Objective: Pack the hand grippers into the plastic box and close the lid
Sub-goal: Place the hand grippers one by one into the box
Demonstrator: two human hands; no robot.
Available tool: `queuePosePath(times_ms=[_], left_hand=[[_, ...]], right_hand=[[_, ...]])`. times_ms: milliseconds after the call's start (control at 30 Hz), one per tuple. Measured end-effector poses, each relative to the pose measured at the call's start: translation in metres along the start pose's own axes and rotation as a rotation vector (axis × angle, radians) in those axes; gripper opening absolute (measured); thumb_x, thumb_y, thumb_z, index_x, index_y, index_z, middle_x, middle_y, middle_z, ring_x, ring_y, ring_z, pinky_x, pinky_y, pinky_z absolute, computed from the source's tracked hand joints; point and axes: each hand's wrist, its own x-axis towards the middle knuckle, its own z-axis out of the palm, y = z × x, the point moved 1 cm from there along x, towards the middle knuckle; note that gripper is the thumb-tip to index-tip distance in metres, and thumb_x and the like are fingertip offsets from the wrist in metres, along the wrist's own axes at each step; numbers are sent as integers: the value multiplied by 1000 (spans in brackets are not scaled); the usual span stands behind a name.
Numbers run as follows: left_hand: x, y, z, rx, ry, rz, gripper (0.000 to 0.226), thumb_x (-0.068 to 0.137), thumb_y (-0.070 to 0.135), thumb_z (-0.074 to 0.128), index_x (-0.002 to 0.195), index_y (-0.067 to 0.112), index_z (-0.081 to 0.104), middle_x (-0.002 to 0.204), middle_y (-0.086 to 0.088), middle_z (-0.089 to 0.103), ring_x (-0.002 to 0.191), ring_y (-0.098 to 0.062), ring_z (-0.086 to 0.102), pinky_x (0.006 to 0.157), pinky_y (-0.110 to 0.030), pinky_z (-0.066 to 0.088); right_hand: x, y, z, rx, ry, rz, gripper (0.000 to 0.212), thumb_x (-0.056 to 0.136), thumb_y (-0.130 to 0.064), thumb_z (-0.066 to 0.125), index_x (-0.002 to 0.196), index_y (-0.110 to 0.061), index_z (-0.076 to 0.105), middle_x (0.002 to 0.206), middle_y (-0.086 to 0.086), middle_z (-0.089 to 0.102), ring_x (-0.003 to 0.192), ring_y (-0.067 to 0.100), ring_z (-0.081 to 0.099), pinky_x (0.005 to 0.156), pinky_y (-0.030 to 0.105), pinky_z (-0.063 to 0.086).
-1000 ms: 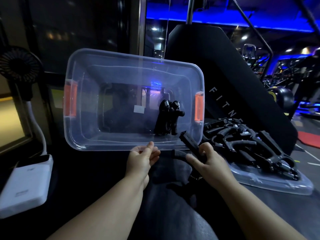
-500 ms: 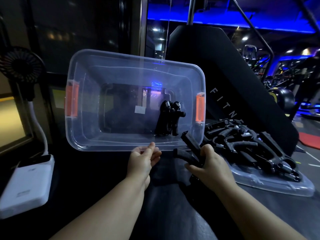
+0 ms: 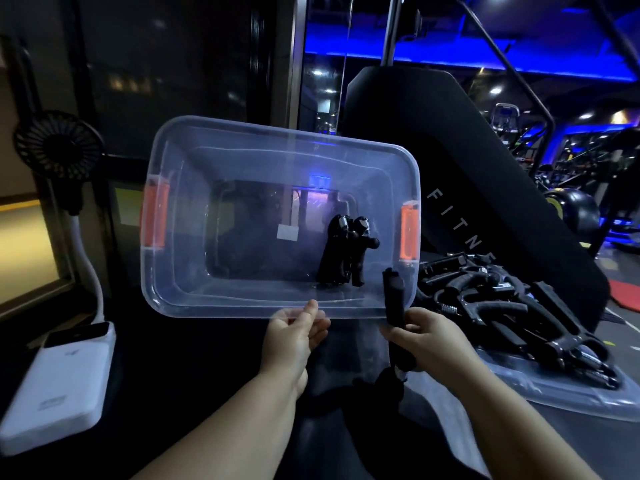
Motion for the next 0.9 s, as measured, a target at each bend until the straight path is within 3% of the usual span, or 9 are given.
queuePosePath(times_ms=[100,267,467,533,600,767,900], left_hand=[[0,0,1,-19,10,-6,14,92,15,61,94,3,53,79,-10,66,71,-17,64,70,-27,56],[0,0,-1,-16,58,15,16,89,11,65,90,6,50,87,-14,62,75,-17,63,72,-29,56],[-1,2,-1,-31,143,64,46,85,4,69,115,10,35,92,-17,56,74,-24,67,69,-33,58],[-1,2,-1,-28,140,64,43,85,6,68,113,9,36,90,-18,58,73,-24,67,70,-34,58],[-1,2,-1,-28,132,61,33,86,8,68,105,8,40,87,-18,62,72,-22,67,69,-34,57],[-1,3,0,-55,162,56,20,91,13,62,90,9,42,84,-15,61,74,-18,62,66,-29,55],[-1,5,-1,-59,237,55,19,97,27,51,91,10,43,85,-16,61,72,-19,61,62,-28,52]], right_hand=[[0,-4,-4,11,-73,3,5,86,-23,67,90,-21,65,54,-7,59,44,11,49,46,26,41],[2,-7,-13,-17,-117,57,13,91,-23,60,95,-13,53,72,8,58,52,17,50,48,28,42],[4,-7,-11,-91,-109,131,19,84,-22,57,97,-11,49,82,9,52,55,16,46,47,27,37],[2,-10,-13,-153,-89,128,24,72,-21,61,93,-14,52,91,9,56,63,18,52,50,25,40],[0,-16,-18,-171,-71,99,27,65,-19,63,90,-15,54,86,6,59,66,16,54,54,26,41],[-1,-44,-23,-40,-66,23,26,69,3,63,90,-11,57,62,4,64,53,16,50,46,25,35],[15,-64,-11,-45,72,-20,27,71,-7,65,95,-18,58,68,5,62,50,16,48,45,26,34]])
